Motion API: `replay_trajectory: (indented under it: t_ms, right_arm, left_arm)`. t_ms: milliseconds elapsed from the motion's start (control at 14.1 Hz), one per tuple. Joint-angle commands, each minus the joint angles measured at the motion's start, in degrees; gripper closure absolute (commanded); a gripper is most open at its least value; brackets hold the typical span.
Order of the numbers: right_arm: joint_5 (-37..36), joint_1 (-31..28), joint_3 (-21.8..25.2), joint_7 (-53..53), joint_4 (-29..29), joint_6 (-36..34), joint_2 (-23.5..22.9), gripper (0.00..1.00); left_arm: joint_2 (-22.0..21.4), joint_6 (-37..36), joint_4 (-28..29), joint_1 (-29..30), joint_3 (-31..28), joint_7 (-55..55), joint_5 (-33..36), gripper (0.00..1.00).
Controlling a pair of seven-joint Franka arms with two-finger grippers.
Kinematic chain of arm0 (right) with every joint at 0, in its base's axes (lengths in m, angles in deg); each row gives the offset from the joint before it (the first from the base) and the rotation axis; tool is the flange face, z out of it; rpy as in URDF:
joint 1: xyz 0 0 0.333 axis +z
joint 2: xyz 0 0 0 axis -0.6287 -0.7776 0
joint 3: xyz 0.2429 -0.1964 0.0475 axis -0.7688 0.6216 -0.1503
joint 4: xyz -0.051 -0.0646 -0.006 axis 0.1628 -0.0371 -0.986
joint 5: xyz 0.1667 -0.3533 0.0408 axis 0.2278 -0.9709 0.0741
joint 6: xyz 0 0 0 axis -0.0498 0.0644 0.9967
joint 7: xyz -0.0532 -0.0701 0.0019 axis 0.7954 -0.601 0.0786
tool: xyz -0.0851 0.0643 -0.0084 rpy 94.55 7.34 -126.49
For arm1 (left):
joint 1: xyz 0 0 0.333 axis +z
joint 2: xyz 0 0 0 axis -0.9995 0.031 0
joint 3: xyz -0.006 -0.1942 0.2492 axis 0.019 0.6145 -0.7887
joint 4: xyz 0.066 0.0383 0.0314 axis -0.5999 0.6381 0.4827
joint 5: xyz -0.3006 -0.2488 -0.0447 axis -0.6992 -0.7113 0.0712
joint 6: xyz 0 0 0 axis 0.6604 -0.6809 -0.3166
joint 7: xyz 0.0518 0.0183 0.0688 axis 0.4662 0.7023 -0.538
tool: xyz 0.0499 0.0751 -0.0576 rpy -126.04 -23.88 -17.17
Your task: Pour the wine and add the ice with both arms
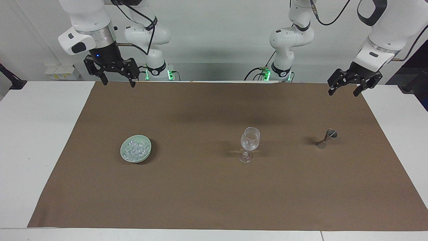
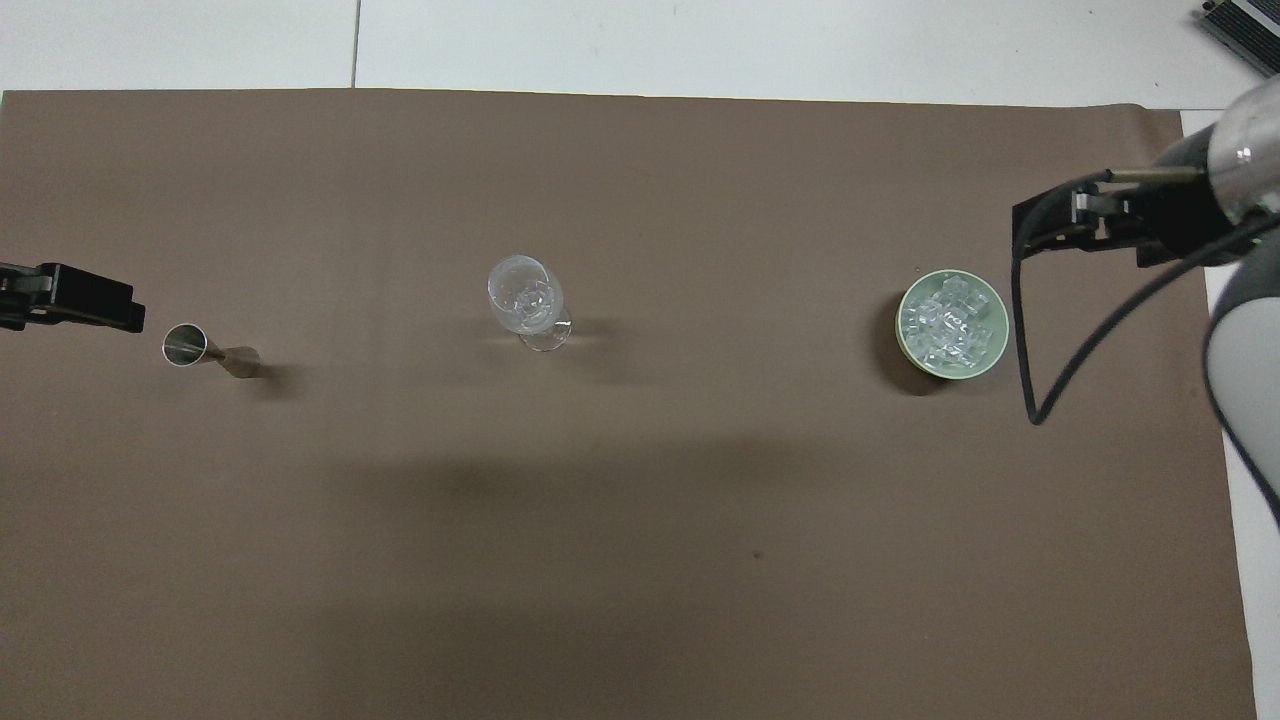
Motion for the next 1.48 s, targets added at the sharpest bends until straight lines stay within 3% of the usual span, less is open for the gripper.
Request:
replay_trajectory:
  t_ms: [0,354,1273,1414]
  right_arm:
    - [1.4,0.5,3.4,4.8,6.9,0.9,5.4,0.0]
    - [1.4,0.5,4.6,5.6,13.9,4.5,9.6,0.0]
    - [3.4,0.6,7.0,6.0,12.3,0.8,9.6,0.0]
    - [3.2,2.3,9.8,6.4,11.1,0.7,8.6,0.0]
  left_arm:
    - [0.6,-0.7,-1.2,0.3,-0.1,0.7,-0.2,0.0]
    - [0.8,0.2,-1.2,-0.1,0.0,1.4,1.7,0.0]
    - [1.0,1.6,-1.2,0.2,0.0,1.5,2.9,0.0]
    - [0.9,1.6,-1.2,0.2,0.0,1.5,2.9,0.0]
